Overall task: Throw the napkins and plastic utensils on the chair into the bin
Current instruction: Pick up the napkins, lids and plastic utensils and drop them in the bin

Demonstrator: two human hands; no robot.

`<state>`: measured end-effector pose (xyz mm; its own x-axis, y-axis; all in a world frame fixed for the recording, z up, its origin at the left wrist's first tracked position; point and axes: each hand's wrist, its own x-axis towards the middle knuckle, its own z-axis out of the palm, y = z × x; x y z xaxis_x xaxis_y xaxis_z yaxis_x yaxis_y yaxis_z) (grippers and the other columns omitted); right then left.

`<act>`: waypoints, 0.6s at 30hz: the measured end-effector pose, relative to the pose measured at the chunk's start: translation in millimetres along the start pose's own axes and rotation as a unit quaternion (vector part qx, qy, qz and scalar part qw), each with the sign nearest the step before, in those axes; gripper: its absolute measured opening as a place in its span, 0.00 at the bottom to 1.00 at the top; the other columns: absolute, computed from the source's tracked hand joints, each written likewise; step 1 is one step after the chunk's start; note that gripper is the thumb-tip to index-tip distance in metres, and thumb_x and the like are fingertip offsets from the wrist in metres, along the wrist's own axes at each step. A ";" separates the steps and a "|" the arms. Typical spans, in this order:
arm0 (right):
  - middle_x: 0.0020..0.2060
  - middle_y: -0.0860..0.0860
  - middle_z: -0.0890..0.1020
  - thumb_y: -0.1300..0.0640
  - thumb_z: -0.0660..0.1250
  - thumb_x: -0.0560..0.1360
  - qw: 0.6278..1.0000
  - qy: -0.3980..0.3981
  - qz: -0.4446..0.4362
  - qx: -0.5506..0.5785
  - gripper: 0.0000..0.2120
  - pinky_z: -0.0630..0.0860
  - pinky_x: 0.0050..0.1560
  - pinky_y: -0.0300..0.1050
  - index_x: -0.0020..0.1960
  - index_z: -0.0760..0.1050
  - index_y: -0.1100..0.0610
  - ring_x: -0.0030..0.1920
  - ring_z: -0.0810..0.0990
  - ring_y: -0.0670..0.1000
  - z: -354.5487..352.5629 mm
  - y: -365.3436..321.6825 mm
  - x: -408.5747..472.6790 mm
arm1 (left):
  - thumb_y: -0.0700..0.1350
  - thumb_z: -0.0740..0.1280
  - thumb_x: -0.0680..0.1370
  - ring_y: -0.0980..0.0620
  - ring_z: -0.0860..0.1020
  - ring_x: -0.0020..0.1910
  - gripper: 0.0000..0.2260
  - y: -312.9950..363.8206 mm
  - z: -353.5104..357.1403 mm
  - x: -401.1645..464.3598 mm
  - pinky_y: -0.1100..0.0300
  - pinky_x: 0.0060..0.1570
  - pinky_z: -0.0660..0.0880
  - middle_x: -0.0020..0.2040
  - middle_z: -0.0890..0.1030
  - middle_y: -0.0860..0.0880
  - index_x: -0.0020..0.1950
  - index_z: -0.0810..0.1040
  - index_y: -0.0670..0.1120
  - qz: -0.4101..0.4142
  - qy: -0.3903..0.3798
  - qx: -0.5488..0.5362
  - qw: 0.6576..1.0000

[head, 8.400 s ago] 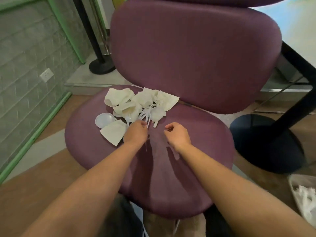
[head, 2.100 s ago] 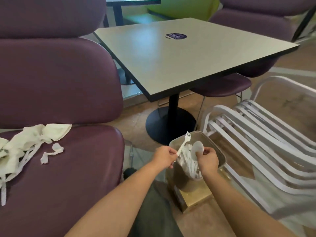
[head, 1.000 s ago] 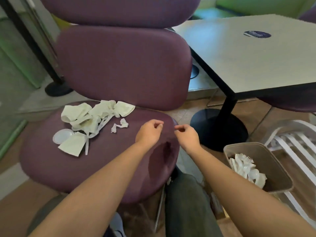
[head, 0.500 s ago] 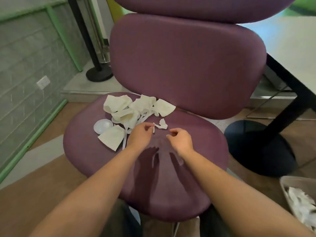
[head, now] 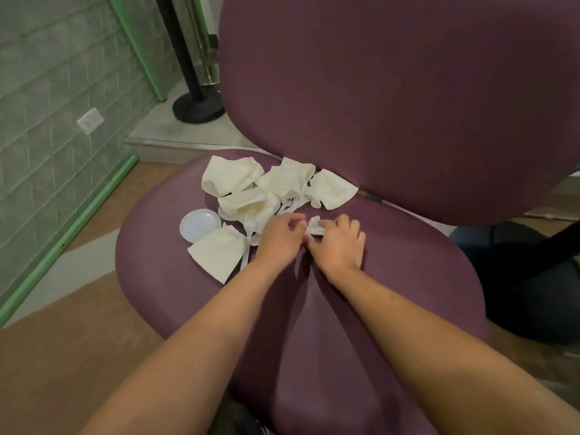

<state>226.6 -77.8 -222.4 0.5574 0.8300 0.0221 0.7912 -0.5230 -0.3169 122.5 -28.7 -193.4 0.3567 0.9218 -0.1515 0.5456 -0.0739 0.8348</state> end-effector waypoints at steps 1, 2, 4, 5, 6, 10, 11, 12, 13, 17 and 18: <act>0.58 0.51 0.73 0.40 0.62 0.76 1.000 0.000 -0.011 0.008 0.20 0.64 0.60 0.50 0.64 0.76 0.48 0.60 0.69 0.55 2.3 0.8 1.3 | 0.44 0.63 0.80 0.55 0.77 0.50 0.13 0.3 2.0 2.8 0.66 0.53 0.69 0.59 0.81 0.48 0.64 0.78 0.44 -0.008 0.001 -0.013 1.000; 0.57 0.51 0.74 0.44 0.62 0.77 0.999 -0.003 -0.020 0.024 0.16 0.64 0.59 0.50 0.63 0.77 0.47 0.59 0.69 0.55 3.9 0.9 2.8 | 0.45 0.63 0.81 0.54 0.77 0.52 0.14 -0.1 4.2 5.5 0.65 0.55 0.69 0.60 0.81 0.48 0.65 0.78 0.44 -0.016 0.000 -0.028 0.999; 0.55 0.51 0.76 0.50 0.62 0.79 0.995 0.001 -0.031 0.099 0.12 0.66 0.60 0.51 0.60 0.79 0.47 0.58 0.71 0.55 5.4 0.0 5.5 | 0.47 0.62 0.81 0.52 0.78 0.57 0.16 1.3 9.1 8.2 0.62 0.60 0.71 0.62 0.80 0.48 0.67 0.76 0.44 -0.037 -0.014 -0.064 0.997; 0.53 0.51 0.78 0.53 0.62 0.78 0.987 0.013 -0.035 0.156 0.11 0.68 0.60 0.52 0.58 0.80 0.48 0.56 0.72 0.55 5.1 -1.1 6.5 | 0.49 0.62 0.80 0.51 0.78 0.59 0.16 2.6 12.1 9.0 0.56 0.63 0.72 0.61 0.81 0.48 0.66 0.77 0.45 -0.041 -0.023 -0.081 0.996; 0.51 0.50 0.79 0.55 0.63 0.78 0.975 0.028 -0.035 0.218 0.10 0.70 0.59 0.52 0.56 0.80 0.49 0.55 0.74 0.55 4.3 -2.7 7.0 | 0.52 0.61 0.79 0.49 0.79 0.58 0.17 3.5 14.3 9.1 0.49 0.62 0.74 0.58 0.82 0.48 0.63 0.78 0.46 -0.036 -0.029 -0.097 0.994; 0.47 0.44 0.80 0.57 0.63 0.74 0.912 0.034 0.021 0.408 0.10 0.77 0.51 0.52 0.52 0.72 0.44 0.49 0.78 0.49 -5.8 -10.3 8.8 | 0.54 0.61 0.79 0.54 0.80 0.56 0.16 7.4 18.2 15.5 0.50 0.61 0.76 0.55 0.83 0.52 0.61 0.80 0.49 -0.042 -0.018 -0.179 0.983; 0.47 0.44 0.80 0.58 0.63 0.73 0.902 0.030 0.032 0.429 0.12 0.78 0.50 0.52 0.52 0.69 0.43 0.48 0.79 0.49 -9.2 -10.9 10.6 | 0.51 0.61 0.81 0.55 0.80 0.55 0.14 7.9 17.8 17.6 0.54 0.60 0.76 0.56 0.83 0.53 0.61 0.80 0.48 -0.038 -0.003 -0.187 0.982; 0.47 0.43 0.80 0.59 0.62 0.72 0.896 0.030 0.040 0.440 0.14 0.78 0.49 0.53 0.53 0.68 0.43 0.47 0.79 0.49 -12.3 -10.5 14.0 | 0.48 0.62 0.81 0.56 0.79 0.53 0.13 8.5 17.2 20.0 0.61 0.57 0.76 0.56 0.82 0.53 0.61 0.80 0.48 -0.030 0.013 -0.185 0.982; 0.47 0.43 0.80 0.60 0.61 0.72 0.896 0.035 0.043 0.440 0.15 0.78 0.50 0.53 0.53 0.68 0.43 0.47 0.79 0.50 -15.1 -9.4 19.9 | 0.46 0.62 0.81 0.58 0.78 0.50 0.11 9.0 17.0 23.4 0.66 0.51 0.76 0.55 0.81 0.53 0.61 0.80 0.48 -0.025 0.028 -0.179 0.983; 0.55 0.47 0.77 0.61 0.63 0.73 0.967 0.071 0.011 0.243 0.17 0.70 0.61 0.52 0.60 0.74 0.48 0.59 0.71 0.54 -19.8 -2.8 52.3 | 0.43 0.65 0.80 0.56 0.76 0.43 0.08 9.0 12.5 30.5 0.55 0.53 0.79 0.47 0.79 0.54 0.56 0.81 0.52 -0.023 0.067 -0.204 0.976; 0.59 0.48 0.74 0.57 0.65 0.74 0.984 0.057 -0.003 0.171 0.19 0.67 0.63 0.50 0.64 0.73 0.47 0.61 0.69 0.55 -18.9 -2.3 60.2 | 0.43 0.66 0.80 0.56 0.76 0.42 0.08 8.4 11.9 32.8 0.50 0.55 0.78 0.45 0.78 0.56 0.55 0.81 0.52 -0.027 0.075 -0.207 0.975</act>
<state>263.1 -30.3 -202.4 0.5936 0.7950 0.1249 0.6745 -0.4068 -0.6161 147.8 -3.7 -197.6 0.2051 0.9675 -0.1480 0.1971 0.1073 0.9745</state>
